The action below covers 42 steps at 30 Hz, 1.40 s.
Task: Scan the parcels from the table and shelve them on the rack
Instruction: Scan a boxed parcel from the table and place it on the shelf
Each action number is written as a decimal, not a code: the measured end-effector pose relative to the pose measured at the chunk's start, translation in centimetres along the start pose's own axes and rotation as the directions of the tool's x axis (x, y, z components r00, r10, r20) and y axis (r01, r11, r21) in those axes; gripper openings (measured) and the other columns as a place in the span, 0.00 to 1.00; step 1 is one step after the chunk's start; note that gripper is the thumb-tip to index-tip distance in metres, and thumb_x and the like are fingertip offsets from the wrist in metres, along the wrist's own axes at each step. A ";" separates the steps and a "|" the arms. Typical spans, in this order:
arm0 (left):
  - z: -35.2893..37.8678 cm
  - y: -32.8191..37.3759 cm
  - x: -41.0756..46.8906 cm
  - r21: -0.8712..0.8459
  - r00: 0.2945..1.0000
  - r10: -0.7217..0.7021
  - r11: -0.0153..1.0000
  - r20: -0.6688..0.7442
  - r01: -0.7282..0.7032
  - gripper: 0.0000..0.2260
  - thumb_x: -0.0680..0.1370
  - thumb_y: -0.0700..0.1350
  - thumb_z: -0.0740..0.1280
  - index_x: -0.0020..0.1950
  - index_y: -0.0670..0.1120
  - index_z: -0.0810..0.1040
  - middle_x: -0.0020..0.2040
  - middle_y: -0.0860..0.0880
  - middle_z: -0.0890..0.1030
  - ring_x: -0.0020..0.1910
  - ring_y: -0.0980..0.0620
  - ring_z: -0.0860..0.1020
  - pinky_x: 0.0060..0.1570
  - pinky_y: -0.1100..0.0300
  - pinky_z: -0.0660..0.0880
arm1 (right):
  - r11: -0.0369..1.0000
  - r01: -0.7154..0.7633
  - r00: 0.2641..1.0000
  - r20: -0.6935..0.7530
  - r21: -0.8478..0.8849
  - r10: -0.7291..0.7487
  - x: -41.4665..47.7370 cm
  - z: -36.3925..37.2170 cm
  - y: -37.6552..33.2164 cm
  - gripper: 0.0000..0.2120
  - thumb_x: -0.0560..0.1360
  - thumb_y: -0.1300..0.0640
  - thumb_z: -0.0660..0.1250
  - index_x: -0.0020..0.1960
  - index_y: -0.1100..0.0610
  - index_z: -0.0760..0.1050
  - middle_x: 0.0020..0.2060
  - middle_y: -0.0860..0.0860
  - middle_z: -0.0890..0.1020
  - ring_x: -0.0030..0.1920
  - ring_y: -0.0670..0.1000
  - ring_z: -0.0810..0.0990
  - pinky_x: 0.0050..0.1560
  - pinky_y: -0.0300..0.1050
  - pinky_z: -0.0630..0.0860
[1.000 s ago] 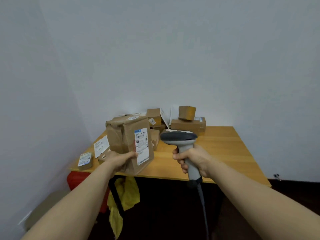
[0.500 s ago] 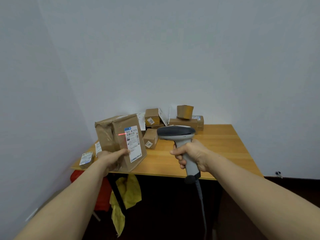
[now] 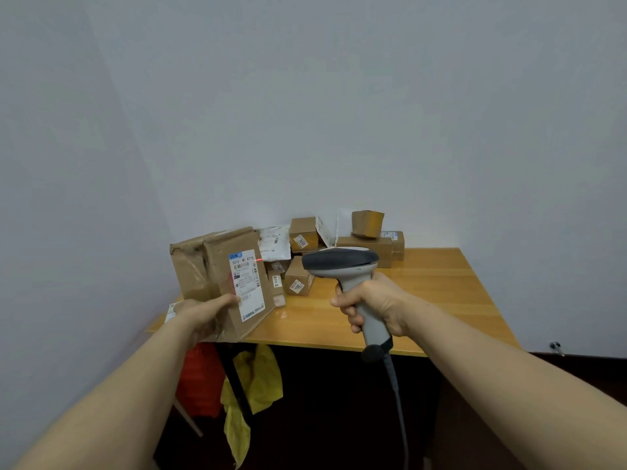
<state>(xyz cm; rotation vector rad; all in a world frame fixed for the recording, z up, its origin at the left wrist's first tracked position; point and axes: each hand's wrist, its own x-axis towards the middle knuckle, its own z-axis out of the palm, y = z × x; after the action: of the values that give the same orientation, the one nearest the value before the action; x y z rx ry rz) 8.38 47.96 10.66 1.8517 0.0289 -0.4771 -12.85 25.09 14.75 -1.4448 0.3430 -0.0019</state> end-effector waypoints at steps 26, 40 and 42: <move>-5.7 -1.6 -2.9 -0.086 0.999 0.017 0.996 -0.043 -0.020 0.14 0.69 0.49 0.76 0.49 0.45 0.78 0.37 0.48 0.85 0.34 0.52 0.81 0.34 0.58 0.77 | 0.995 -0.026 0.992 0.123 0.096 0.014 3.5 3.6 0.1 0.06 0.66 0.69 0.74 0.40 0.65 0.78 0.31 0.59 0.81 0.22 0.49 0.71 0.28 0.43 0.75; -18.4 -10.9 -21.1 -0.302 0.991 -0.135 0.945 -0.023 0.122 0.44 0.49 0.61 0.79 0.61 0.42 0.77 0.53 0.43 0.82 0.46 0.50 0.83 0.41 0.57 0.80 | 0.996 -0.024 0.960 0.279 0.089 -0.002 2.7 21.5 5.4 0.18 0.63 0.68 0.76 0.52 0.63 0.78 0.42 0.58 0.85 0.39 0.55 0.83 0.28 0.44 0.77; -21.2 -13.0 -24.9 -0.325 0.986 -0.149 0.938 -0.075 0.117 0.50 0.46 0.62 0.81 0.63 0.41 0.76 0.57 0.42 0.81 0.49 0.49 0.82 0.42 0.57 0.80 | 0.996 -0.011 0.933 0.360 0.085 -0.021 0.4 25.1 6.2 0.17 0.64 0.69 0.75 0.52 0.64 0.79 0.42 0.58 0.85 0.37 0.56 0.83 0.28 0.44 0.77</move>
<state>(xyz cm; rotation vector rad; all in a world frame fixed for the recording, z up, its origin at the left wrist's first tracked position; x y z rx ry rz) -11.23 77.12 12.64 1.5568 0.2851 -0.4450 -7.93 50.18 10.83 -1.3289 0.0358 0.2406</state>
